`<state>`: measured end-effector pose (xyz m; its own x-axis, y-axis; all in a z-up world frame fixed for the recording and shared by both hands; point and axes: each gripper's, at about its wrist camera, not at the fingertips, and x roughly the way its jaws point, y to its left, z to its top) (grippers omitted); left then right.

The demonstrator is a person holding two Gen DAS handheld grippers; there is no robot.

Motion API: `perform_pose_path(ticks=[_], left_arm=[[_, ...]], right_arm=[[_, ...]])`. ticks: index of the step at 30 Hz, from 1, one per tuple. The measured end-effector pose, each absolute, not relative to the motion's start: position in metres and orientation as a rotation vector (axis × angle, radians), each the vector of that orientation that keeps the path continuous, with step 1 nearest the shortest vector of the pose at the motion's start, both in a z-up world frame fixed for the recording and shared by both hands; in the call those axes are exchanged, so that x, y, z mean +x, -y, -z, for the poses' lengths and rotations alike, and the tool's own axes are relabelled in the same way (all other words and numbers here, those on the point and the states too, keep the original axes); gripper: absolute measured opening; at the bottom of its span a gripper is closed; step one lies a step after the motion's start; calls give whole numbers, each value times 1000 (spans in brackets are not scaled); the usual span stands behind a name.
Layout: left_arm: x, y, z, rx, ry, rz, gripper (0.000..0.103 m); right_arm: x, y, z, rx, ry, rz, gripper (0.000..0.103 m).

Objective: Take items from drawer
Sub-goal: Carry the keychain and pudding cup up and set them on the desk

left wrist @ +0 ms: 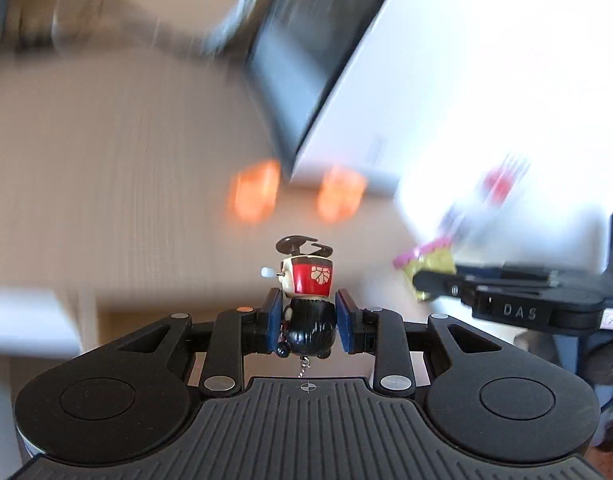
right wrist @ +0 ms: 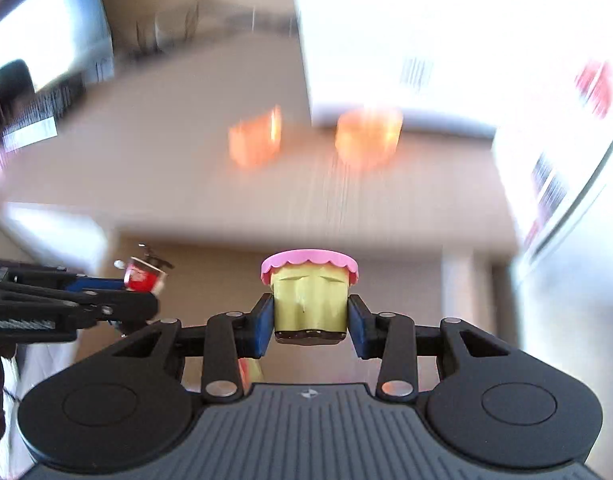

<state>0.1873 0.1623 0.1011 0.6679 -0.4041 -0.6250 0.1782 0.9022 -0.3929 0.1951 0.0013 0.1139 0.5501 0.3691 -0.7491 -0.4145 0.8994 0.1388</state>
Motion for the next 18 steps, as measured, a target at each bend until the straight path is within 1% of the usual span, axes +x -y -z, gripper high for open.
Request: perform_pose_path(ticks=[2, 4, 5, 7, 11, 18], left_arm=[[184, -168, -135, -281, -659, 338, 32], [187, -158, -160, -240, -585, 335, 32], [190, -160, -165, -222, -569, 331, 32], [213, -149, -155, -220, -582, 311, 32], [254, -158, -131, -260, -681, 259, 32], [309, -169, -54, -318, -820, 166, 32]], right_arm=[[200, 6, -150, -10, -766, -485, 38], [207, 20, -179, 1, -665, -498, 38], [208, 19, -187, -9, -623, -501, 38], [211, 18, -199, -49, -577, -488, 38], [238, 18, -179, -92, -629, -389, 38], [292, 21, -107, -137, -788, -209, 38]])
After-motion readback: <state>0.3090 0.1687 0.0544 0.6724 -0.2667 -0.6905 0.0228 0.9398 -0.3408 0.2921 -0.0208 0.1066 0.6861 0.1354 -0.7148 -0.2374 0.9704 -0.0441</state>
